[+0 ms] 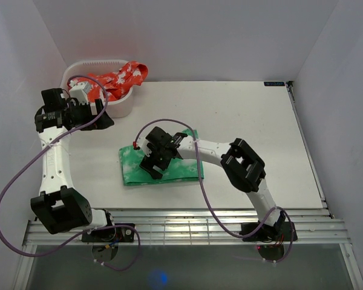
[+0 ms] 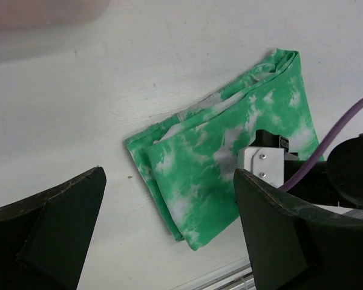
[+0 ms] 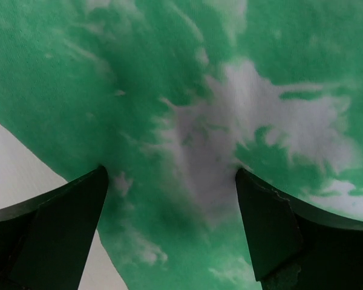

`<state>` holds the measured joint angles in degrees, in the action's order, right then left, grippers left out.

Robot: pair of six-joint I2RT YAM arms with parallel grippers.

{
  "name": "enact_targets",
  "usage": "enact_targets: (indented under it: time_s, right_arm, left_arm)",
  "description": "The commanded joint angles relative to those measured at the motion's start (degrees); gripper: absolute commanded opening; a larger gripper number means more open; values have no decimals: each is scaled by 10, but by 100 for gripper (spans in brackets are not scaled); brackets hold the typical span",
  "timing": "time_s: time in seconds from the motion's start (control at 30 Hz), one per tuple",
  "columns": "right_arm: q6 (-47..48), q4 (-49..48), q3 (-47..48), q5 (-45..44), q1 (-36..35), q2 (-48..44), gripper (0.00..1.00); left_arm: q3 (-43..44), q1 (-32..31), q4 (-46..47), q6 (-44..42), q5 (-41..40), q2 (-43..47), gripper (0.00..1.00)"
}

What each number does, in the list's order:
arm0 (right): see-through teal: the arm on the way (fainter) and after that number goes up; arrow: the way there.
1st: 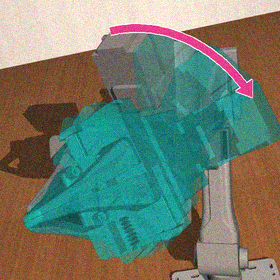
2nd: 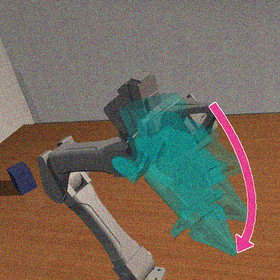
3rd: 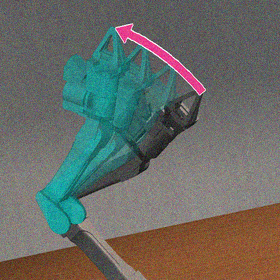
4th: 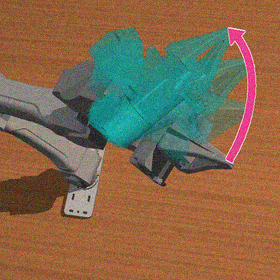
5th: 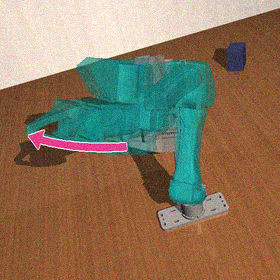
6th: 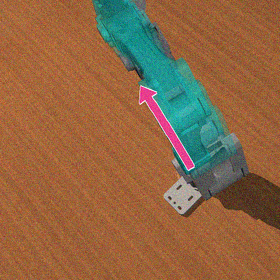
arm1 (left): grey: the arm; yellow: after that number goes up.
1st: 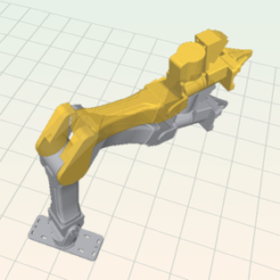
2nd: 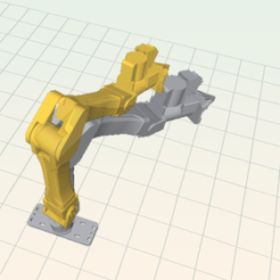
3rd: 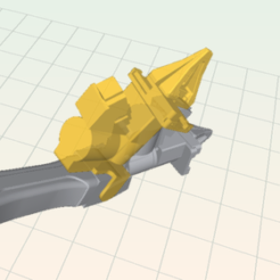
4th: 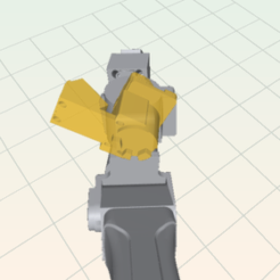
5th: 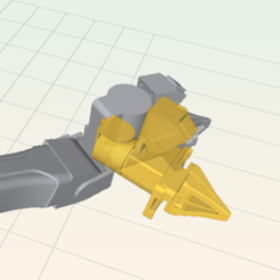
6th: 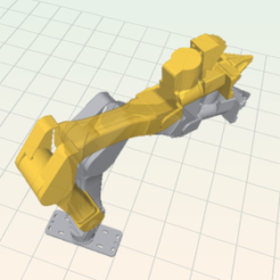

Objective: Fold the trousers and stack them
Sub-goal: Neatly place the folded trousers to the corner

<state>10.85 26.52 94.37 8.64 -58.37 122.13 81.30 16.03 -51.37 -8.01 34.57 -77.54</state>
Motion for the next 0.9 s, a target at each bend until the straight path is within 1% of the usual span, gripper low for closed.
enact_targets:
  time_s: [0.0, 0.07, 0.13, 0.17, 0.2, 0.27, 0.3, 0.37, 0.4, 0.43, 0.47, 0.5, 0.57, 0.6, 0.63, 0.67, 0.7, 0.73, 0.77, 0.8, 0.87]
  right_arm:
    - [27, 52, 6, -76, 20, 24, 92]
    - [33, 54, -39, -42, 47, 14, 93]
    - [58, 63, -68, -30, 91, 1, 93]
    - [73, 64, -103, -29, 105, -20, 91]
    - [110, 63, -124, -26, 136, -35, 91]
    - [144, 64, -161, -21, 169, -62, 90]
    - [165, 68, -193, -19, 205, -85, 90]
    - [211, 70, -218, -34, 242, -113, 90]
    - [225, 78, -234, -34, 280, -120, 90]
    - [245, 80, -240, -35, 302, -125, 90]
    - [260, 84, -246, -31, 322, -137, 90]
    - [280, 89, -250, -21, 361, -145, 90]
    - [335, 91, -263, -15, 396, -159, 90]
    - [361, 99, -261, -3, 432, -166, 91]
    - [378, 109, -250, 1, 448, -170, 91]
    - [415, 127, -234, 11, 461, -173, 92]
    - [425, 146, -214, 22, 488, -174, 92]
    - [423, 156, -189, 29, 502, -176, 93]
    - [421, 189, -129, 52, 512, -178, 94]
    - [407, 207, -95, 63, 528, -179, 94]
    - [364, 220, -21, 63, 536, -194, 96]
  left_arm:
    - [-5, 3, -27, 9, -22, 10, 98]
    - [-5, 3, -29, 1, -17, 11, 98]
    - [-6, 3, -29, -3, -16, 11, 98]
    - [-6, 4, -29, -4, -11, 10, 98]
    - [-6, 4, -29, -8, -8, 9, 98]
    - [-6, 4, -29, -8, -5, 6, 98]
    - [-5, 4, -29, -8, 0, 5, 98]
    - [-6, 5, -28, -9, 2, 5, 98]
    - [-7, 5, -25, -9, 5, 6, 98]
    - [-10, 5, -24, -10, 7, 7, 98]
    - [-11, 7, -22, -10, 8, 9, 98]
    - [-11, 7, -22, -10, 11, 11, 98]
    - [-12, 6, -20, -15, 13, 14, 98]
    - [-12, 7, -19, -16, 14, 17, 98]
    - [-12, 6, -19, -16, 16, 18, 98]
    - [-11, 6, -19, -17, 16, 19, 98]
    - [-9, 6, -21, -17, 17, 19, 98]
    - [-6, 6, -22, -17, 16, 20, 98]
    - [-1, 7, -22, -17, 16, 21, 98]
    - [1, 7, -23, -18, 14, 24, 98]
    - [4, 6, -24, -20, 7, 32, 98]
